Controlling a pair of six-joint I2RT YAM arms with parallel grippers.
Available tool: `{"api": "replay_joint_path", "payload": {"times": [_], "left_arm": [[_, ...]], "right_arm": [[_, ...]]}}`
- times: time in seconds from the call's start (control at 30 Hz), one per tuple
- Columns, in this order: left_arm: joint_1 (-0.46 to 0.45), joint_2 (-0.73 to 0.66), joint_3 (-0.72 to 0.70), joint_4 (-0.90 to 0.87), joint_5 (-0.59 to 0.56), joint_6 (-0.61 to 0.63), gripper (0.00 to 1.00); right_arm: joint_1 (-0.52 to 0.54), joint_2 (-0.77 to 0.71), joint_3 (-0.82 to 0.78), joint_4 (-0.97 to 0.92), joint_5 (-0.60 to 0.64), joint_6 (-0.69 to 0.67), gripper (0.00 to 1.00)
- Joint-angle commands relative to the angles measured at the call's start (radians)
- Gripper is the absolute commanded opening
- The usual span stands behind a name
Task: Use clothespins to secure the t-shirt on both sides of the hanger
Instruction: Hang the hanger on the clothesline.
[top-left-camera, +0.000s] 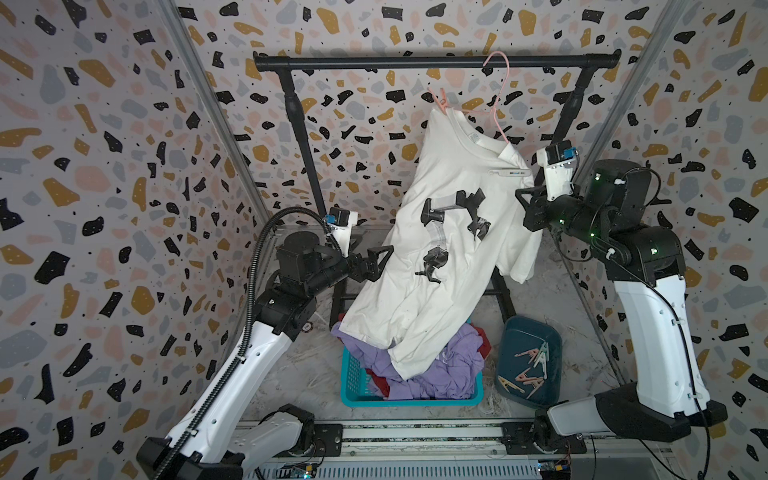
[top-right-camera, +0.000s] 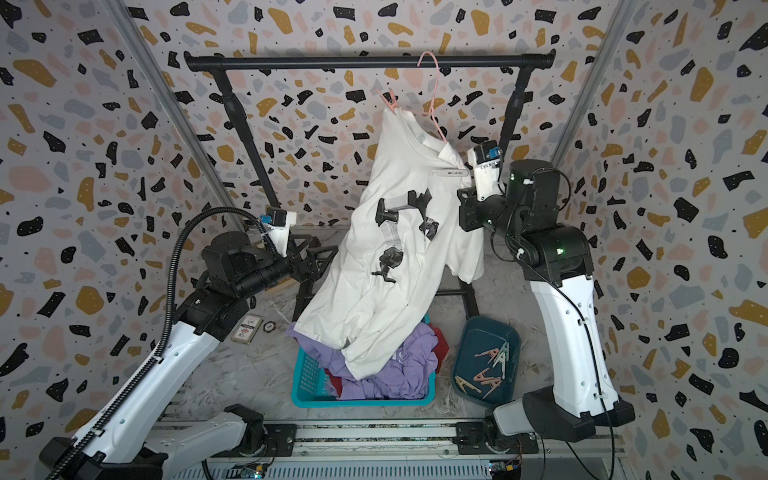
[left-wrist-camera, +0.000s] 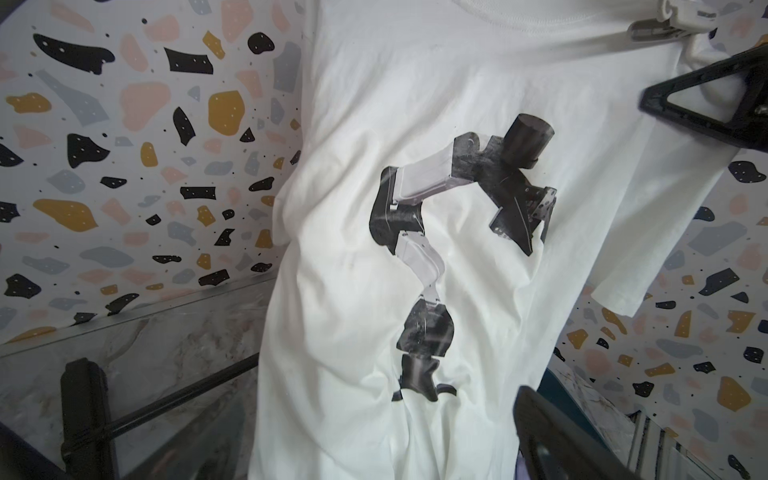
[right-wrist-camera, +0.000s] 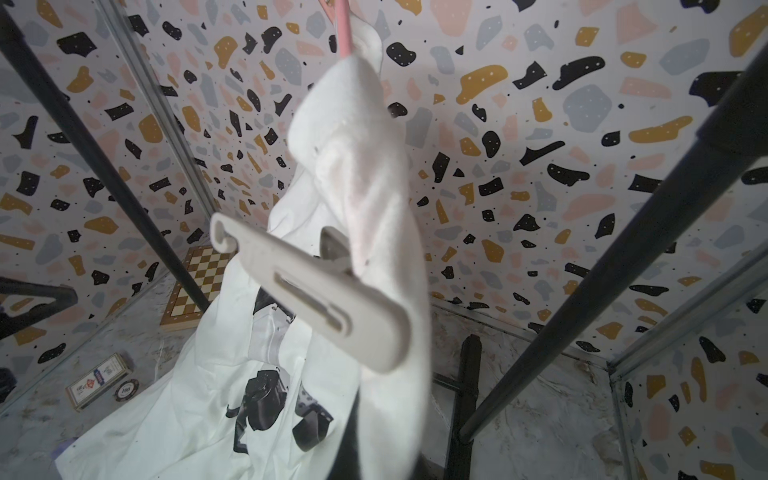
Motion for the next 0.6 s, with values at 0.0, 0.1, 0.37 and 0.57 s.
{"api": "replay_joint_path", "payload": {"times": [0.0,0.1,0.37,0.57], "left_arm": [[0.001,-0.017,-0.008,0.063,0.039,-0.028,0.99],[0.002,-0.007,-0.010,0.075,0.048,-0.036,0.99],[-0.004,0.017,-0.019,0.105,0.071,-0.058,0.99],[-0.027,0.061,-0.015,0.136,0.099,-0.080,1.00]], "right_arm": [[-0.102,0.011,0.080,0.105,-0.066,0.077,0.00],[-0.150,0.021,0.072,0.142,-0.107,0.099,0.00],[-0.179,0.025,0.052,0.186,-0.146,0.107,0.00],[-0.183,0.028,-0.012,0.179,-0.167,0.115,0.00]]}}
